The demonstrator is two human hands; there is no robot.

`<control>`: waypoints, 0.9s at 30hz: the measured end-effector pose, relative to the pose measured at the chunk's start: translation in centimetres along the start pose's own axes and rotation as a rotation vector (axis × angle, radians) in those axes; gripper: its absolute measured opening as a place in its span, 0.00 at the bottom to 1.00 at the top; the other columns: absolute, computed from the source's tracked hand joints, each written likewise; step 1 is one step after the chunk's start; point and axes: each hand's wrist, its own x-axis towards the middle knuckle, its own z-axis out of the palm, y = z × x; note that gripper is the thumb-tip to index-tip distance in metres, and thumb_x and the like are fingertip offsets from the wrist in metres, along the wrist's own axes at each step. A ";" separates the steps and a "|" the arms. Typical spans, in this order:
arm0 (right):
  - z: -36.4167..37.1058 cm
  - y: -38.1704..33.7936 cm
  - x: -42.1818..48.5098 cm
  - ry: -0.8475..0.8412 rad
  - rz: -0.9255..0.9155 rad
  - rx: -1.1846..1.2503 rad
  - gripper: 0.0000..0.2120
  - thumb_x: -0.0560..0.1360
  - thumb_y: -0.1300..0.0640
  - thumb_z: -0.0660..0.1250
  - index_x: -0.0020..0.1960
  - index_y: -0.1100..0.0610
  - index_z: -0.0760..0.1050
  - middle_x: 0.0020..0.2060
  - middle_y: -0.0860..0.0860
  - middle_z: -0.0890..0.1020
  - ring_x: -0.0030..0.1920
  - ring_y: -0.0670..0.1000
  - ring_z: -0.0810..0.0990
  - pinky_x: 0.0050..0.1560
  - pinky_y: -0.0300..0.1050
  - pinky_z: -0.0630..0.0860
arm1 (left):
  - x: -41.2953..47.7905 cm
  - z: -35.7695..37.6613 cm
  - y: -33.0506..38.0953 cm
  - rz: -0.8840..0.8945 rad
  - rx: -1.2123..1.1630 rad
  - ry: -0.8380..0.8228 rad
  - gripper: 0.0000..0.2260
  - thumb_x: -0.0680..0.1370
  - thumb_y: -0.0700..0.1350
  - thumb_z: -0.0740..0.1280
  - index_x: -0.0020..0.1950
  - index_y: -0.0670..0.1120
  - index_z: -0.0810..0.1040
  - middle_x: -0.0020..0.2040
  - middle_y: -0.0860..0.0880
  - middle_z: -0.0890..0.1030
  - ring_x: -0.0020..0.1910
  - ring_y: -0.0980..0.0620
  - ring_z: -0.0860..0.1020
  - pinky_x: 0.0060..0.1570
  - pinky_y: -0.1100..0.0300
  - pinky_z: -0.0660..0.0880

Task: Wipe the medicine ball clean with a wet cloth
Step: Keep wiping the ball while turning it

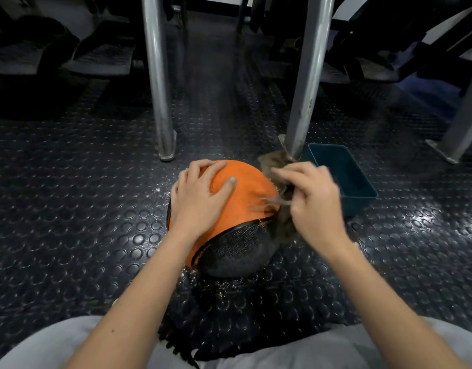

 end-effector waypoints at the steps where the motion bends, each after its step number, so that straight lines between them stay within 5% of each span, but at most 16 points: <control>1: 0.9 -0.8 -0.9 -0.053 -0.031 0.024 0.21 0.70 0.68 0.55 0.55 0.58 0.81 0.52 0.52 0.80 0.48 0.56 0.72 0.50 0.39 0.65 | 0.0 0.0 0.0 -0.003 0.001 0.008 0.19 0.78 0.59 0.59 0.68 0.60 0.70 0.65 0.58 0.66 0.67 0.54 0.61 0.66 0.53 0.56; 4: 2.6 -1.4 -3.9 -0.129 -0.037 -0.030 0.22 0.71 0.57 0.55 0.61 0.54 0.77 0.59 0.49 0.77 0.54 0.54 0.67 0.51 0.50 0.68 | -0.2 0.0 0.0 -0.016 0.003 0.029 0.18 0.78 0.59 0.59 0.68 0.60 0.70 0.65 0.58 0.66 0.66 0.55 0.61 0.66 0.53 0.56; 8: 2.5 -0.8 -3.0 -0.121 0.067 0.024 0.22 0.71 0.60 0.53 0.60 0.52 0.78 0.58 0.47 0.76 0.51 0.56 0.68 0.53 0.53 0.70 | -0.4 0.3 0.7 -0.010 0.036 0.036 0.19 0.78 0.60 0.58 0.68 0.60 0.69 0.65 0.58 0.66 0.67 0.54 0.61 0.67 0.52 0.56; 16: 2.1 -0.9 -3.7 -0.123 -0.106 0.011 0.19 0.70 0.65 0.58 0.54 0.57 0.81 0.52 0.49 0.79 0.49 0.51 0.65 0.57 0.28 0.58 | -0.2 0.6 0.9 -0.009 0.059 0.020 0.19 0.78 0.60 0.57 0.69 0.60 0.68 0.66 0.59 0.66 0.66 0.55 0.61 0.66 0.53 0.55; 22: 1.9 1.3 -0.7 -0.186 0.233 0.044 0.21 0.72 0.71 0.60 0.59 0.55 0.79 0.54 0.46 0.78 0.53 0.54 0.71 0.51 0.22 0.54 | -0.4 0.3 0.7 0.002 0.055 0.024 0.20 0.78 0.60 0.57 0.69 0.59 0.68 0.66 0.59 0.65 0.66 0.56 0.61 0.67 0.52 0.54; 27: 2.2 -2.3 -4.1 -0.154 -0.121 0.082 0.19 0.68 0.64 0.56 0.51 0.56 0.82 0.50 0.46 0.80 0.49 0.50 0.65 0.57 0.27 0.57 | -0.2 0.1 0.3 -0.020 0.025 0.035 0.19 0.78 0.60 0.58 0.68 0.59 0.69 0.66 0.59 0.66 0.66 0.54 0.61 0.66 0.52 0.55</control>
